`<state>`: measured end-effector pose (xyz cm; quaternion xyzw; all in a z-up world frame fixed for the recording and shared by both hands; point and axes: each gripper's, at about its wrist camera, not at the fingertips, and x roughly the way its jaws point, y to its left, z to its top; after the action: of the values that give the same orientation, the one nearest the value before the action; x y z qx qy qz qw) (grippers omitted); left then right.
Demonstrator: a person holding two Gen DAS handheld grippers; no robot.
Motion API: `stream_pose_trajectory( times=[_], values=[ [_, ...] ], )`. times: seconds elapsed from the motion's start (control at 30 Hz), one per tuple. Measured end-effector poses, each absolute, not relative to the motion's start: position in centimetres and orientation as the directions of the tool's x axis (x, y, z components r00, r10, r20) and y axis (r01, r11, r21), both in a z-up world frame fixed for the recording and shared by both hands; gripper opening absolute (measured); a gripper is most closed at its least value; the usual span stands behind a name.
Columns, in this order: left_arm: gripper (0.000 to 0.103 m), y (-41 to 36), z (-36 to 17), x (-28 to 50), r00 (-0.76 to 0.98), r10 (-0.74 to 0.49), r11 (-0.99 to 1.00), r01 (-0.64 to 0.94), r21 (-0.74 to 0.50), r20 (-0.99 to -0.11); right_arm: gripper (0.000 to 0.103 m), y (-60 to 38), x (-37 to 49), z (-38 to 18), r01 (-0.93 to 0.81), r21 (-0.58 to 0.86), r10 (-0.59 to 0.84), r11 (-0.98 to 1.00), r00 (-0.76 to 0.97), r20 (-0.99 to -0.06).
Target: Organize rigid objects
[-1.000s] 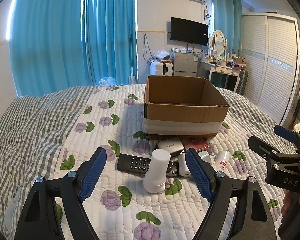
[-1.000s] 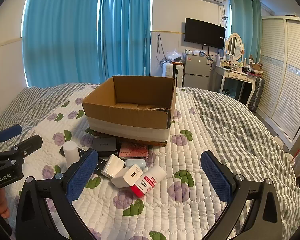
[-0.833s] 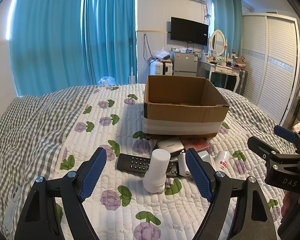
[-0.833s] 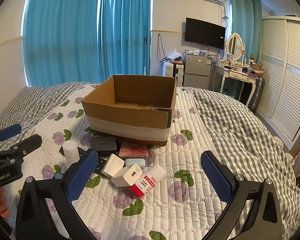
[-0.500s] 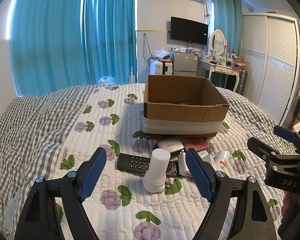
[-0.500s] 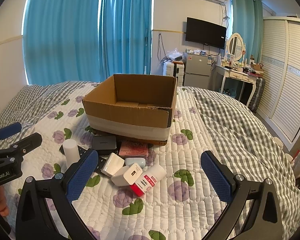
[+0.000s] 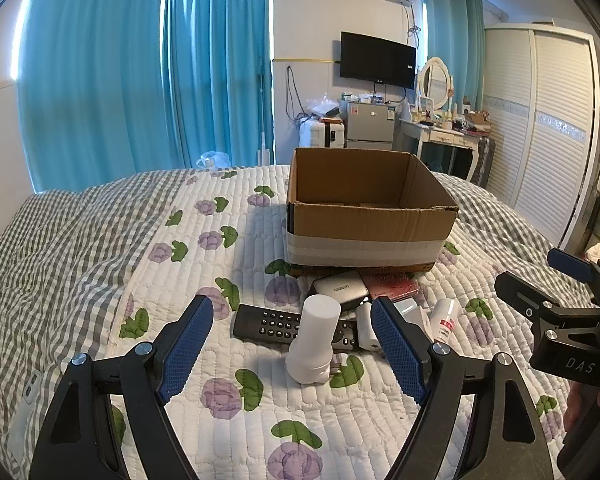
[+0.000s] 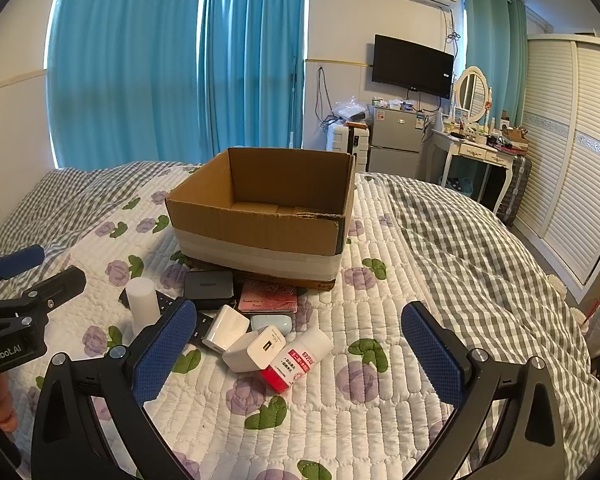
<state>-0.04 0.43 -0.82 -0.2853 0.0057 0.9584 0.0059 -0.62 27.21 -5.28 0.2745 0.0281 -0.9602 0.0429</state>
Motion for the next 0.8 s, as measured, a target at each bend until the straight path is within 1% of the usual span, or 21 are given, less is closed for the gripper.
stream_pose_trajectory(
  times=[0.8],
  values=[
    [0.084,0.37,-1.09,-0.19,-0.828,0.011,-1.000,-0.017,0.005,-0.560,0.103,27.00,-0.74,-5.47,0.098,-0.030,-0.066,-0.995,-0.841,-0.537]
  ],
)
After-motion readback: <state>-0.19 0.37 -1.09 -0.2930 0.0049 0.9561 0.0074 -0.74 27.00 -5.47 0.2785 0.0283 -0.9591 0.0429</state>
